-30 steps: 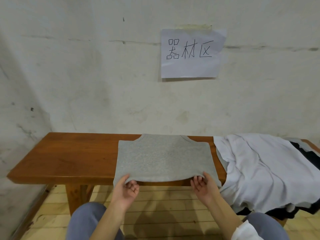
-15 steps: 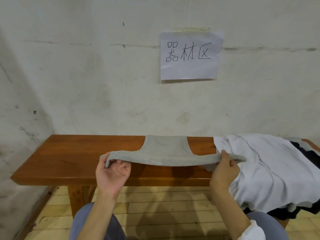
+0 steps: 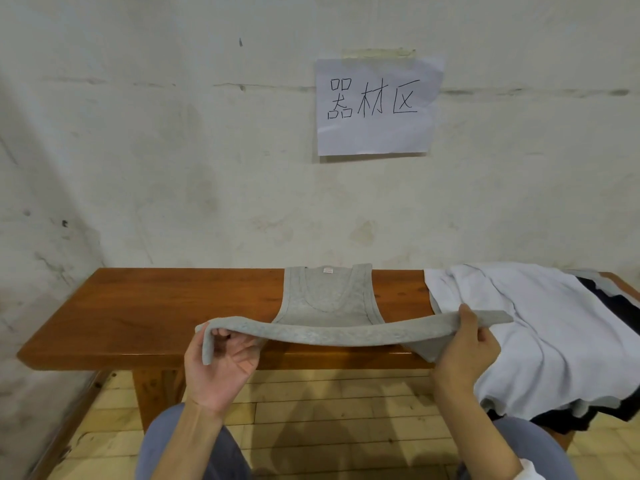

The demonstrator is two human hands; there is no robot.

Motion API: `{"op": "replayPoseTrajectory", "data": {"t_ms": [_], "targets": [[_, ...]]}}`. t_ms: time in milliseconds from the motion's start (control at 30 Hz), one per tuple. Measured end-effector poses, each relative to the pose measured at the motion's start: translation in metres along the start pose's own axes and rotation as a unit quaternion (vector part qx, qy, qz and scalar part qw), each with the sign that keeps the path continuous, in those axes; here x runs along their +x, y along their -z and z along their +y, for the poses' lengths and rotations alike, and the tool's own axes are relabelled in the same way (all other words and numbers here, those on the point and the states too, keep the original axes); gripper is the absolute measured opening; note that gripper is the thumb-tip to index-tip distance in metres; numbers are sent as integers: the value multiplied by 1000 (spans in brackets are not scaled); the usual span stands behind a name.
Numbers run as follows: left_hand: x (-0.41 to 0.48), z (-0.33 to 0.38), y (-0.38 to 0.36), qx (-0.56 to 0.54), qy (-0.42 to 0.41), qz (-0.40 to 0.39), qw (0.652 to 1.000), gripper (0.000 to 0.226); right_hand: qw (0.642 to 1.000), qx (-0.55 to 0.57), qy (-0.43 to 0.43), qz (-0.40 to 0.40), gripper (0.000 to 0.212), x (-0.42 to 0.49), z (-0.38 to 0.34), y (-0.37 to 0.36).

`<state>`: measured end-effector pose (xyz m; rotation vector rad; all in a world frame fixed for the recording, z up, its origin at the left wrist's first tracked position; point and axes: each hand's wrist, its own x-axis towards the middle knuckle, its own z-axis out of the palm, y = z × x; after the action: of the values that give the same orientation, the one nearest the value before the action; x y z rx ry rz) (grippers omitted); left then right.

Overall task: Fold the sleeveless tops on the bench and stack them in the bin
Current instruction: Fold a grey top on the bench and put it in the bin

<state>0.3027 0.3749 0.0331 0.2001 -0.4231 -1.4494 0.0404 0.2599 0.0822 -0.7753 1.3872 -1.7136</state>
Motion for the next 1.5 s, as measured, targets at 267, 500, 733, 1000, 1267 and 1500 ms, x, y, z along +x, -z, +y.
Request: {"op": "replayPoseTrajectory", "data": {"t_ms": [267,500,733,1000,1267,1500], "targets": [[4,-1,-17,-41,-12,-73,996,46,999,37,34,4,38,0,-20,2],[1,2,-26,-57,-2,-36,998,46,998,44,34,2,39,1,-29,2],[7,6,-13,20,-5,50,999,63,999,27,16,-31,41,2,-12,-1],[73,21,16,-16,-71,148,986,18,995,-66,38,-59,36,40,10,-63],[173,23,49,78,-89,337,934,45,956,-209,-48,-200,46,98,81,-144],[169,-38,126,887,-21,92,453,54,710,-593,181,-334,72,83,170,-116]]}}
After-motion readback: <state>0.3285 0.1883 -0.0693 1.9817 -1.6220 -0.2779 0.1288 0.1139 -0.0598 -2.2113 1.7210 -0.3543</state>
